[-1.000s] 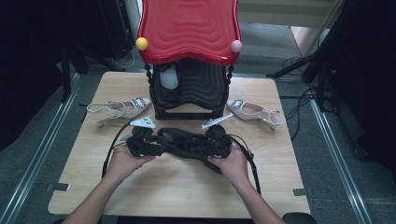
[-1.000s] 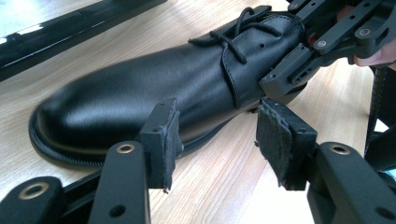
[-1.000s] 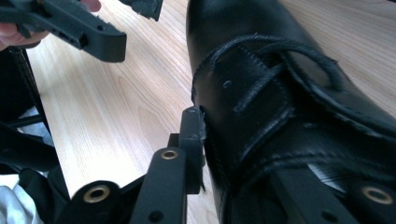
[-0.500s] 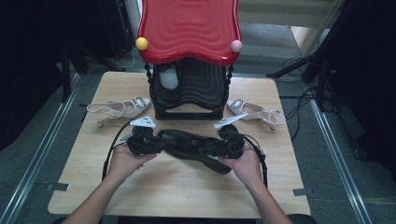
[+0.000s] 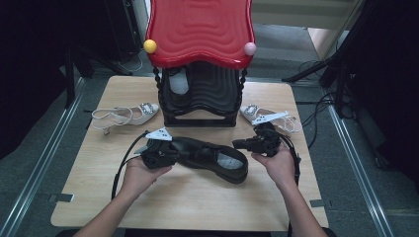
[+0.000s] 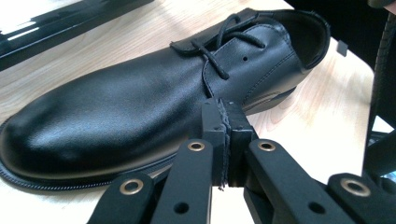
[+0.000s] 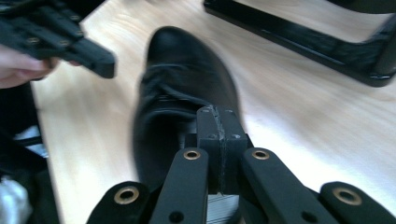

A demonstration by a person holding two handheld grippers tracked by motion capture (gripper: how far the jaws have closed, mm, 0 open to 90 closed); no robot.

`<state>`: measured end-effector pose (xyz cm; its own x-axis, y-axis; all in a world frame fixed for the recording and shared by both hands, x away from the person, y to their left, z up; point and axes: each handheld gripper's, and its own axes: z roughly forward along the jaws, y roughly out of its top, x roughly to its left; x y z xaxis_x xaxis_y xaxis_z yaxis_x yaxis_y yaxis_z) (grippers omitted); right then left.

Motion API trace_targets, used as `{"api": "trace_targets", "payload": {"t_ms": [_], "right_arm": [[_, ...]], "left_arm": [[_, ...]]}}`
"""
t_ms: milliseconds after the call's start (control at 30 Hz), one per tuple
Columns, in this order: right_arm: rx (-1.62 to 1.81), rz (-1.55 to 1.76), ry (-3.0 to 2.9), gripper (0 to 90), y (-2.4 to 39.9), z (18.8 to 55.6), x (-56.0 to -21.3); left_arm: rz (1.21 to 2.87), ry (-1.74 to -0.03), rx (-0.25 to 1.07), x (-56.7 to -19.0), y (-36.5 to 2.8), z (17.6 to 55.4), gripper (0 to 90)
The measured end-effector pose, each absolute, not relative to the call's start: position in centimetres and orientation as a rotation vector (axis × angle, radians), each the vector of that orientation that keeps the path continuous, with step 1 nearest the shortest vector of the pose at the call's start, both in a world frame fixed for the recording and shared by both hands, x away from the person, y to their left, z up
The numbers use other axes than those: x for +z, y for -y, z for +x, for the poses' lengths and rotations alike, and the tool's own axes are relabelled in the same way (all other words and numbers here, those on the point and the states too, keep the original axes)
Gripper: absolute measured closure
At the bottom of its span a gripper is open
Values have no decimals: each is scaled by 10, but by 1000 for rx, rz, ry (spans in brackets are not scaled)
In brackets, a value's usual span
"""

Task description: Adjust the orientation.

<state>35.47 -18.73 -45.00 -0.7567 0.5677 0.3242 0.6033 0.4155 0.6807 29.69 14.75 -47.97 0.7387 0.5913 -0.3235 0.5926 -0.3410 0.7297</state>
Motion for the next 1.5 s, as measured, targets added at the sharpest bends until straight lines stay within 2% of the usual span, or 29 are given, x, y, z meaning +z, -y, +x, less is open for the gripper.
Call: {"api": "trace_targets", "payload": {"t_ms": [300,500,633,1500], "right_arm": [[-1225,-1143,2643,900,177,365,-473],[-1222,-1160,2606,900,177,364,-475],[-1233,-1161,2580,900,178,364,-477],[-1183,-1180,2582,900,178,330,-475]], "left_arm": [[2021,-911,-33,-499,-138,299,900],[2001,-928,-74,-508,-137,307,900],[2007,-924,-53,-508,-135,307,900],[2035,-938,-49,-506,-127,326,900]]}}
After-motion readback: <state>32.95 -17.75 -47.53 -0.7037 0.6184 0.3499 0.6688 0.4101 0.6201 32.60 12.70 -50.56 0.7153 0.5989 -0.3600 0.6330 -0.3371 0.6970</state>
